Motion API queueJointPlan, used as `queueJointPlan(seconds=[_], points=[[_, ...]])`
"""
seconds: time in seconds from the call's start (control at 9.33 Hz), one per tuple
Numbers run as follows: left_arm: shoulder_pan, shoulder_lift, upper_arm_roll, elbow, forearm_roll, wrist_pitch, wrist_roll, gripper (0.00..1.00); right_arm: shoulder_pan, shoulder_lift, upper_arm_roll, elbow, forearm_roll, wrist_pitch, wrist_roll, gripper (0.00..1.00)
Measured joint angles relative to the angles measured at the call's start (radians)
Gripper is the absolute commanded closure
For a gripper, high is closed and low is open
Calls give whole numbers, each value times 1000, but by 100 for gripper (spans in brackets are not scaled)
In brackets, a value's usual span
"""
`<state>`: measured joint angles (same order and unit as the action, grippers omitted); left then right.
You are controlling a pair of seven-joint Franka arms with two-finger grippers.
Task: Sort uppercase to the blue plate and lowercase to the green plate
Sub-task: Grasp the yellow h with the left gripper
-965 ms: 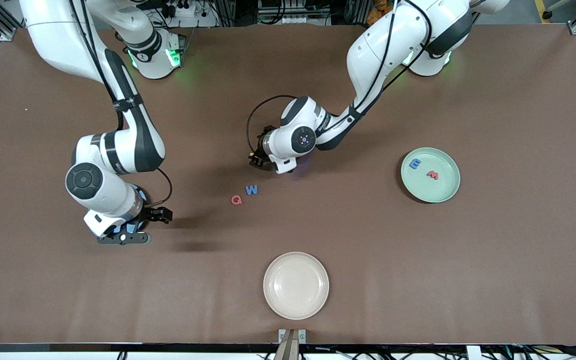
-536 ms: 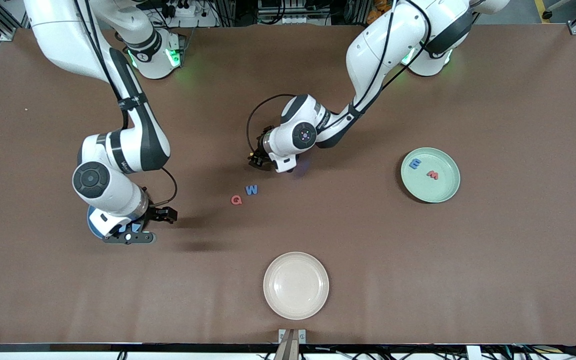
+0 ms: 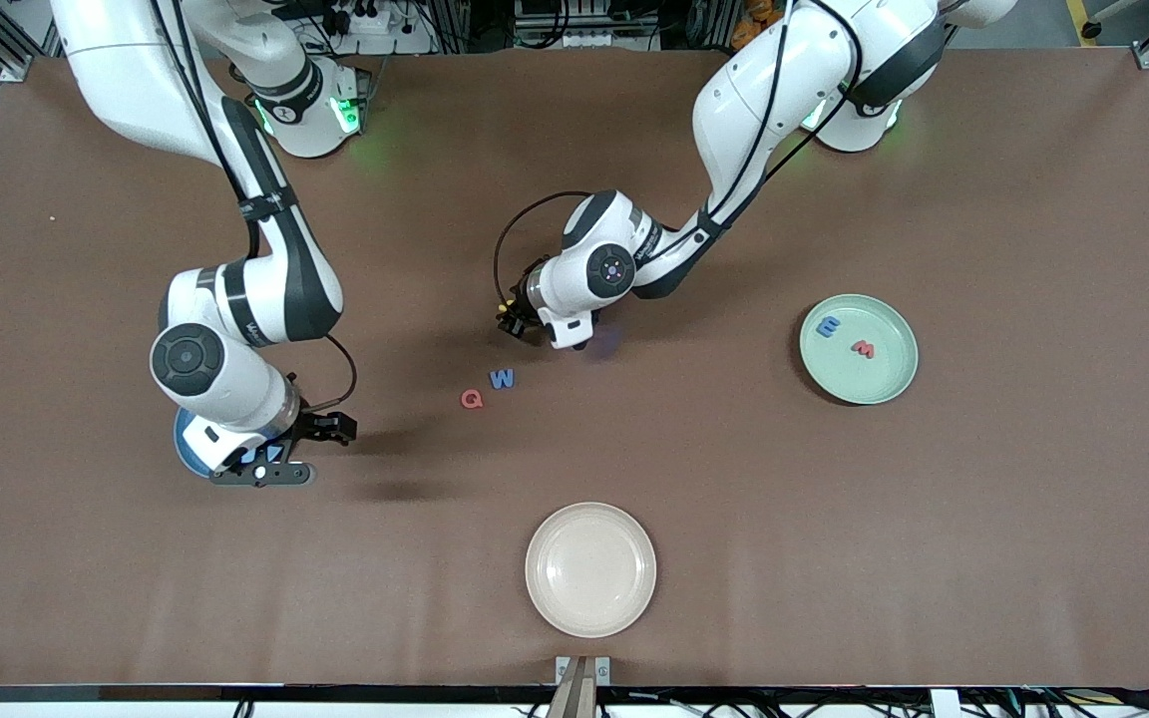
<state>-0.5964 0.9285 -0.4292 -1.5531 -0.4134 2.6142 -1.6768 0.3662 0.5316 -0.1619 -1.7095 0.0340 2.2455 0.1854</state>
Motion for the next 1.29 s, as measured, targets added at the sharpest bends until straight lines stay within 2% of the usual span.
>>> queueJointPlan(seconds=[0.43,0.64,1.18,1.29], points=[[0,0,0,1,0,2,0,66,2,1,0,6,0,0,0,0],[0,0,0,2,0,2,0,78,3,2,0,9,0,0,0,0],[0,-1,0,2,0,3,0,89,5,2,0,24,0,0,0,0],[1,-1,0,2,0,2,0,94,5,2,0,25,0,0,0,0]])
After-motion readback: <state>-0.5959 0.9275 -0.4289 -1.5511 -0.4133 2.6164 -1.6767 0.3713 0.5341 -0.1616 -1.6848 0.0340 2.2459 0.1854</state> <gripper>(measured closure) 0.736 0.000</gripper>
